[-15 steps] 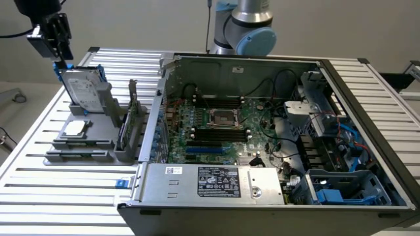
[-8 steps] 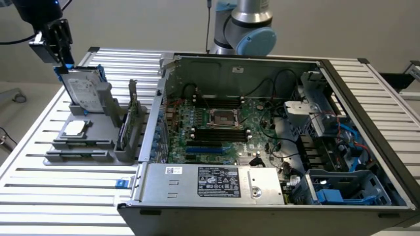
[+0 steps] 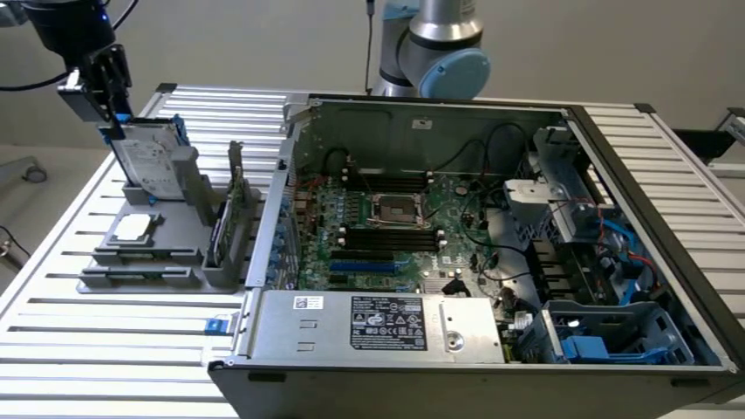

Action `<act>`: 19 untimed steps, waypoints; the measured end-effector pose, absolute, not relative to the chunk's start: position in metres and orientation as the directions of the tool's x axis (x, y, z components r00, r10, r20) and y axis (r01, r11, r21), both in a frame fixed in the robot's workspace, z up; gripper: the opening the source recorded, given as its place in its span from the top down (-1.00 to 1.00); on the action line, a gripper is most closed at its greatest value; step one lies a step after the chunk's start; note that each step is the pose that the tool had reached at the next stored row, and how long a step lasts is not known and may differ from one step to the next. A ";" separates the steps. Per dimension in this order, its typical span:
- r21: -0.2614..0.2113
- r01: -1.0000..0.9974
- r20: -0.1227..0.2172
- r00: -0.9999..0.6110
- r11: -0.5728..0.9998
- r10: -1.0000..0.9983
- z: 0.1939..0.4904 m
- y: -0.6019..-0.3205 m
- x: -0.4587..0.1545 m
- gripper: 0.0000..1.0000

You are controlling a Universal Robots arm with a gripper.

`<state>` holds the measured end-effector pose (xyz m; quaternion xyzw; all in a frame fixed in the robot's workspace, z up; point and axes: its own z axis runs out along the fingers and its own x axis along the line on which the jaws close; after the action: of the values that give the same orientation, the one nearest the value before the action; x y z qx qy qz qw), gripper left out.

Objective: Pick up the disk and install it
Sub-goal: 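Pick up the disk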

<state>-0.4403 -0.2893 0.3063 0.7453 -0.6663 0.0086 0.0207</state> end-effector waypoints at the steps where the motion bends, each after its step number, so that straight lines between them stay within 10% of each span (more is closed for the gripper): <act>1: 0.019 -0.994 0.040 0.112 -0.111 -0.993 0.305 -0.289 -0.440 -0.01; 19: 0.020 -0.994 0.050 0.112 -0.111 -0.992 0.285 -0.285 -0.442 -0.01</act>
<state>-0.4421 -0.2849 0.2855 0.7452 -0.6663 0.0119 0.0242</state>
